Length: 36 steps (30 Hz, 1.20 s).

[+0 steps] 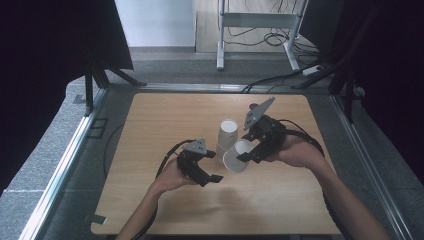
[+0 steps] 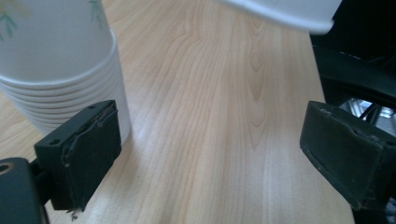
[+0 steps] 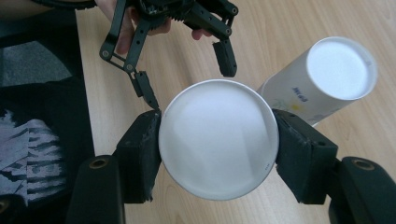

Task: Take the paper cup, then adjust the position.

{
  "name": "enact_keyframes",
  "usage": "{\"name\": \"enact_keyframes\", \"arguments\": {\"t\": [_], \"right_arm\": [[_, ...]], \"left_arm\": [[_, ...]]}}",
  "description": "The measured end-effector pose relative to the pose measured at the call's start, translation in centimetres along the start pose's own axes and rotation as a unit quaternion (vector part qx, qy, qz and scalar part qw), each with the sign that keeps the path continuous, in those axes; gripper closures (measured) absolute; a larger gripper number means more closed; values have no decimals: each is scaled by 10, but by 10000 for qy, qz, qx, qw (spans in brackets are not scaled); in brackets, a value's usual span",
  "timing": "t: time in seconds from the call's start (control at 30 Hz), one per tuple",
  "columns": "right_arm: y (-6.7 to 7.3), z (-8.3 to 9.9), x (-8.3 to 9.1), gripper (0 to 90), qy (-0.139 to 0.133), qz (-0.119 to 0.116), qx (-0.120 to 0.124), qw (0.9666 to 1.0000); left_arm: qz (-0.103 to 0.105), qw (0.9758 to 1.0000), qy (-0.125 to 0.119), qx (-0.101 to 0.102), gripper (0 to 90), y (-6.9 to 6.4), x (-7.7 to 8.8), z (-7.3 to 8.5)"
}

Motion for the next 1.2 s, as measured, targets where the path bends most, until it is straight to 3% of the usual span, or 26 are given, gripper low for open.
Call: {"name": "enact_keyframes", "arguments": {"t": [0.73,1.2], "right_arm": [[15,21,-24,364,-512,-116,150,9985],[15,32,-33,365,-875,-170,157,9959]], "left_arm": [[-1,9992,-176,-361,52,-16,-3,1],[-3,9987,-158,-480,55,-21,-8,1]]}}
Point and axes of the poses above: each handheld gripper's, and its own axes: x roughly backward along the jaws, z roughly out of its underside, y roughly to its left, the point moved 2 cm from there along -x, roughly forward along the jaws, and after that the axes turned 9 degrees about y, right-handed, at the moved point
